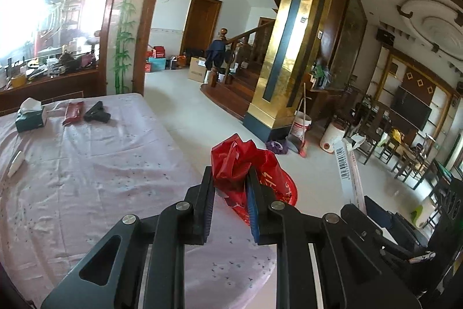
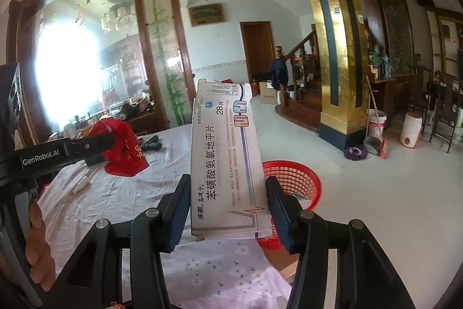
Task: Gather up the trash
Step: 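Lift and carry the red bag and white box in both tools toward the wastebasket, then hold the red bag and white box in both tools over the basket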
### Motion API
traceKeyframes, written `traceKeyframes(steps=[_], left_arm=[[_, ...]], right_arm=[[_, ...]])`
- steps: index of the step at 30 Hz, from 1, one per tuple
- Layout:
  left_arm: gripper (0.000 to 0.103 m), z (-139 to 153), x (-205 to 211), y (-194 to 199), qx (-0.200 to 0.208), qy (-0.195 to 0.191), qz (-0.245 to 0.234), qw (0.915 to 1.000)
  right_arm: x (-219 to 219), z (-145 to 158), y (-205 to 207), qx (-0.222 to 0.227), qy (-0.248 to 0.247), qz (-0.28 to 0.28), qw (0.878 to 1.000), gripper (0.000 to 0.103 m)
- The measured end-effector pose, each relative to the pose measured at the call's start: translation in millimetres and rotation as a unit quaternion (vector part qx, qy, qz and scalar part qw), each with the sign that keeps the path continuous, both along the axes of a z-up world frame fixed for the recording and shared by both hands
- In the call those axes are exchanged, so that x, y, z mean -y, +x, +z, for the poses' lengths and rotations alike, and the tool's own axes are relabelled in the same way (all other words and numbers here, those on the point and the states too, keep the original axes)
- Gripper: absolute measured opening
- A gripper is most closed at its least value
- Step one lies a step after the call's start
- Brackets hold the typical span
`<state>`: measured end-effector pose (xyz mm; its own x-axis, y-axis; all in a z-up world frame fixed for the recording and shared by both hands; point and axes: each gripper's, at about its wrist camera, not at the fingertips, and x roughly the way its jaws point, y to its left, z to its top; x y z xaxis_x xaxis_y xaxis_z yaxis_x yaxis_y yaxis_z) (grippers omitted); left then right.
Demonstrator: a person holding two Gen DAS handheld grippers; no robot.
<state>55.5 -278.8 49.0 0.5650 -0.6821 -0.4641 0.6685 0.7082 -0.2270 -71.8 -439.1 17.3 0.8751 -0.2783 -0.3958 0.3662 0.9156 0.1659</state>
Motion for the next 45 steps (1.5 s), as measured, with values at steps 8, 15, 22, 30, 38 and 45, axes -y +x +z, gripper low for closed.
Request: traceKeyframes(steps=[8,15,22,30,38,45], left_arm=[[0.020,3,17,-5,0.004,0.003,-0.017,0.9998],[0.020,4,30,-5,0.012,0.008,-0.027,0.9995],[0.020,-2,52,6,0.011,0.021,-0.031,0.9992],[0.020,-11,79,18,0.015,0.038,-0.026,0.9988],[0.020,-16,98,30,0.013,0.044,-0.026,0.9986],[0.020,-15,103,39,0.013,0.036,-0.024,0.9990]], right_arm=[[19,5,-14,0.011,0.000,-0.027,1.000,0.055],[30,3,-18,0.018,0.001,-0.044,0.999,0.055],[44,-3,-10,0.022,0.012,-0.055,0.998,0.055],[53,-12,8,0.022,0.024,-0.054,0.998,0.055],[60,-12,19,0.021,0.028,-0.056,0.998,0.055],[62,-9,29,0.015,0.024,-0.054,0.998,0.055]])
